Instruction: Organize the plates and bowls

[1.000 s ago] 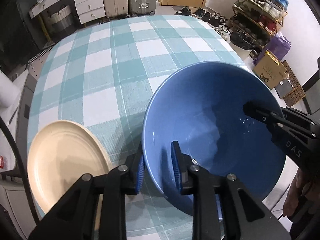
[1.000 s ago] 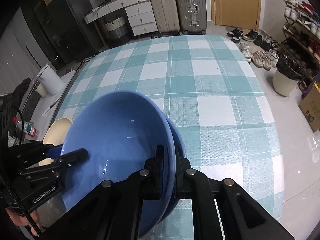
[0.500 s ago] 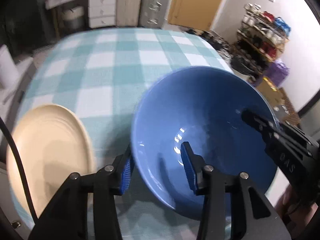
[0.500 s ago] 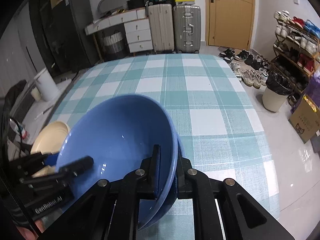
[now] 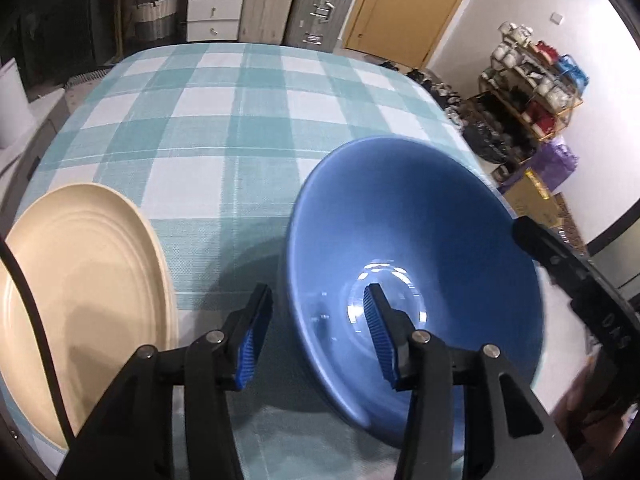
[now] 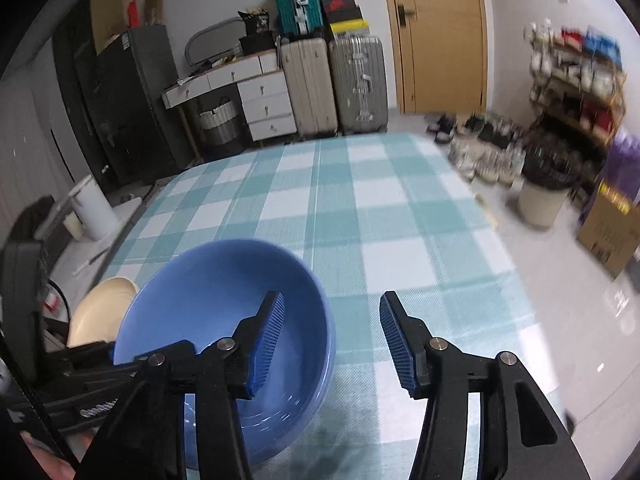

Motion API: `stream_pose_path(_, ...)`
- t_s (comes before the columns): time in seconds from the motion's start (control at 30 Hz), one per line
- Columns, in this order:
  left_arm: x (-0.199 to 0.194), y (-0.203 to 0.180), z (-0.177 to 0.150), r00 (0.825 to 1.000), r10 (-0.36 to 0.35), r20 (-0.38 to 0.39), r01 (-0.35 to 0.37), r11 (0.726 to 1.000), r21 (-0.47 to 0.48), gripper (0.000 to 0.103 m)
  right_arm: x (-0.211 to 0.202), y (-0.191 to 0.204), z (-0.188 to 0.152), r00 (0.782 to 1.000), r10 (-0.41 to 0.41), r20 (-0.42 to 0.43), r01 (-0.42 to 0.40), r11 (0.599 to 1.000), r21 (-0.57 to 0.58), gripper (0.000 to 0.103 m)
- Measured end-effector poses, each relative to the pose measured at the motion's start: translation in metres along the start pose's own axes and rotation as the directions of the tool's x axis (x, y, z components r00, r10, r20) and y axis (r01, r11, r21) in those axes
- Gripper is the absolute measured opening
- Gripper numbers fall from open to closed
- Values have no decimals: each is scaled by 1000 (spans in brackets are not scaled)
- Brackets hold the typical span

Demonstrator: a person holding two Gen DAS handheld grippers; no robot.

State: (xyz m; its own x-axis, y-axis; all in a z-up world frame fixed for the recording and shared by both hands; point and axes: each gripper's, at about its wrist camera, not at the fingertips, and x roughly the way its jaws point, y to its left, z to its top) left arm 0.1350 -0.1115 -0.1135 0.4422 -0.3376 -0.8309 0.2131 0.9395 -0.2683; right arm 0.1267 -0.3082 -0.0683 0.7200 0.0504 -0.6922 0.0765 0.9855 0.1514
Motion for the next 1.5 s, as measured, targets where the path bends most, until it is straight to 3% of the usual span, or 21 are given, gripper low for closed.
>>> stream_pose_path(0.23,6,0,0,1000,22,15,-22,1000,10,50,9,-6,-6,996,85,-22,-84,996,27,56)
stream_pose_path(0.37,-2,7,-1,996,38,79,-37,999,-16,53,0,-4,-11,994,92,59,-92,996,-3,84)
stream_pose_path(0.43,-7,11,-2,993,56,108,-53,998,-28,60,-8,-2,-15,990,87,115,-85,996,-24,86)
stream_pose_path(0.5,-12,11,-3,987,72,144,-69,997,-25,84,-14,1,-17,985,96,140,-90,995,-48,90)
stream_pose_path(0.57,-17,10,-5,982,77,175,-75,997,-16,92,-18,4,-20,982,97,162,-88,994,-61,92)
stream_pose_path(0.67,-18,7,-5,980,82,179,-84,996,0,92,-25,6,-23,976,99,196,-89,994,-60,98)
stream_pose_path(0.9,-24,9,-8,968,160,193,-157,987,-33,94,-44,16,-33,956,123,267,-100,990,-100,99)
stream_pose_path(1.0,-21,5,-6,947,265,182,-269,963,-2,94,-49,19,-36,951,135,278,-107,988,-113,100)
stream_pose_path(1.23,-36,9,-10,933,274,232,-265,962,-71,94,-51,12,-37,956,148,252,-134,988,-73,100)
stream_pose_path(1.4,-44,6,-17,877,372,303,-361,928,-93,94,-54,6,-42,955,161,251,-152,987,-55,100)
stream_pose_path(1.5,-43,5,-19,873,377,310,-369,926,-86,97,-55,5,-43,956,169,241,-162,986,-49,100)
